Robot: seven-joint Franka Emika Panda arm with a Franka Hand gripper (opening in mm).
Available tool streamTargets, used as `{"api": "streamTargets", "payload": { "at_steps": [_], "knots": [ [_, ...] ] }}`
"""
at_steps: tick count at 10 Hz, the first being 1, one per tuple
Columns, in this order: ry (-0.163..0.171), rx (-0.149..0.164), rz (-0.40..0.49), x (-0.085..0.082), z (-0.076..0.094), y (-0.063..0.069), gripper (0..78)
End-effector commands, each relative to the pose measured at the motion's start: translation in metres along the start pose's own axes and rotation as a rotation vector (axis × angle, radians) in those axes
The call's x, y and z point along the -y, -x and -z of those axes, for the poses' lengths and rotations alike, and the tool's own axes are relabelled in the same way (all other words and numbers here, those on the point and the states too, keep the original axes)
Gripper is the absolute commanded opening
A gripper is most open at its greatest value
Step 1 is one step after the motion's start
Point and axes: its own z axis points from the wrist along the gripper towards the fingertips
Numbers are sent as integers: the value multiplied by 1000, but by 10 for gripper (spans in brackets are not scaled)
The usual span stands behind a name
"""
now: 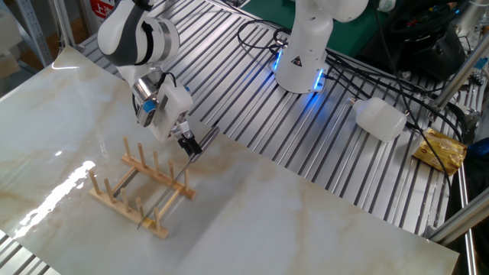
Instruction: Put the knife on the knife rack
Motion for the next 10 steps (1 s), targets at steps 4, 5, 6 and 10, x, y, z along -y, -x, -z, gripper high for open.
{"api": "streamTargets", "payload": {
  "at_steps": [4,5,6,10],
  "knots": [
    [1,-1,16,0,1,2,17],
    [1,-2,18,1,0,2,17],
    [1,-1,18,1,0,2,17],
    [2,-1,17,6,-2,2,17]
  ]
}}
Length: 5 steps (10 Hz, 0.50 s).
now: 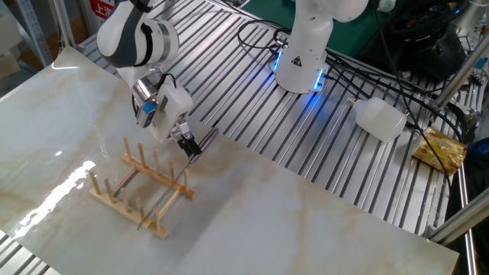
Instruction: Put the knife on the knife rack
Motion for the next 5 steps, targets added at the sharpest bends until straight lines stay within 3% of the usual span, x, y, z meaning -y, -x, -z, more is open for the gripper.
{"api": "streamTargets", "payload": {
  "at_steps": [1,5],
  "knots": [
    [1,5,0,0,0,2,17],
    [-5,5,4,0,0,2,17]
  ]
}}
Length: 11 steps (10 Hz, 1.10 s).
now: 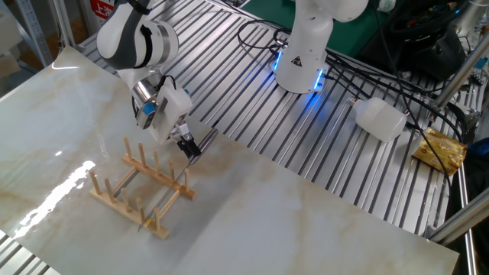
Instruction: Put the knife on the knife rack
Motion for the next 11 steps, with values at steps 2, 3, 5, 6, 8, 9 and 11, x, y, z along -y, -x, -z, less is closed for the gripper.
{"api": "streamTargets", "payload": {
  "at_steps": [2,3,5,6,8,9,11],
  "knots": [
    [-28,-2,11,-1,1,2,17],
    [-45,-1,9,-1,1,2,17],
    [-47,-1,1,-1,1,2,17],
    [-47,-1,1,-1,1,2,775],
    [-47,-1,1,-1,1,2,775],
    [-47,-1,1,-1,1,2,775],
    [-47,-1,1,-1,1,2,775]
  ]
}}
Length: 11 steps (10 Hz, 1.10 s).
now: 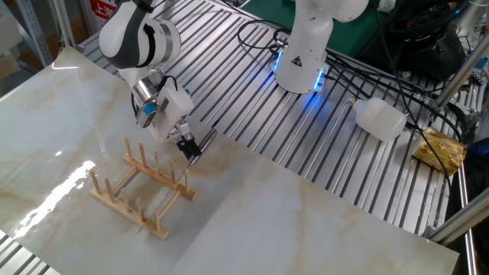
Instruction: Put the knife on the knife rack
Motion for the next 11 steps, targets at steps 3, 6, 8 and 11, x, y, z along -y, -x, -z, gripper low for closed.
{"api": "streamTargets", "payload": {
  "at_steps": [3,6,8,11],
  "knots": [
    [0,1,-1,-1,0,1,775],
    [0,1,-1,-1,0,1,775],
    [-30,0,-10,-14,7,2,775],
    [-45,-5,-10,-14,11,3,775]
  ]
}}
